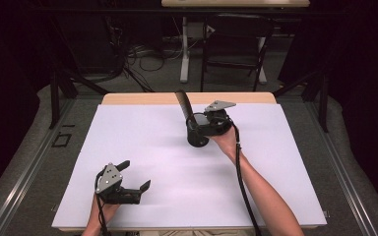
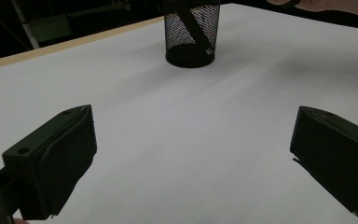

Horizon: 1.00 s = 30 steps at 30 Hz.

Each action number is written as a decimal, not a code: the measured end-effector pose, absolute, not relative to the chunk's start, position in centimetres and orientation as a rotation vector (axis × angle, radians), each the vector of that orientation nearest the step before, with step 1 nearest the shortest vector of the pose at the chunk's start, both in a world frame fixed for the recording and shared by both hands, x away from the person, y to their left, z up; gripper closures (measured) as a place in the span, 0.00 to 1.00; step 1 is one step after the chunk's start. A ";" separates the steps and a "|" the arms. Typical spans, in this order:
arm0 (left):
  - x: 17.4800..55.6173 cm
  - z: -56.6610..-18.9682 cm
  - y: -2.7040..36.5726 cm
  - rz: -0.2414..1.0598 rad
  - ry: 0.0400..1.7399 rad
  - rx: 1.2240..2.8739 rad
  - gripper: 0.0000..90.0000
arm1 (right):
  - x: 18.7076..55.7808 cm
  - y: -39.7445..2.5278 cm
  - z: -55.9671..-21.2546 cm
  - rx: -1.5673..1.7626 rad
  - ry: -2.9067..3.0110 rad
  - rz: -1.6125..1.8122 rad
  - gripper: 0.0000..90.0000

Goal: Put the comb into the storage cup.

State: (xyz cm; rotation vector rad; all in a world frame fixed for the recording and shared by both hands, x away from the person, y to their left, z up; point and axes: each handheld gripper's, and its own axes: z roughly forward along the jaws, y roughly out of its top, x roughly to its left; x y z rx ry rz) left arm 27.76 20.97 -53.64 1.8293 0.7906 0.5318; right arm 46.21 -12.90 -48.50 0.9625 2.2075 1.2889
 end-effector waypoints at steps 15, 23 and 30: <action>27.9 -53.6 20.8 0.524 0.797 1.827 0.00 | 45.3 -14.1 -47.6 0.961 2.299 1.301 0.15; 28.0 -53.7 20.6 0.524 0.793 1.828 0.00 | 44.6 -15.1 -47.2 0.969 2.328 1.292 0.08; 27.9 -53.6 20.7 0.529 0.790 1.831 0.00 | 44.3 -16.0 -47.2 0.978 2.365 1.274 0.02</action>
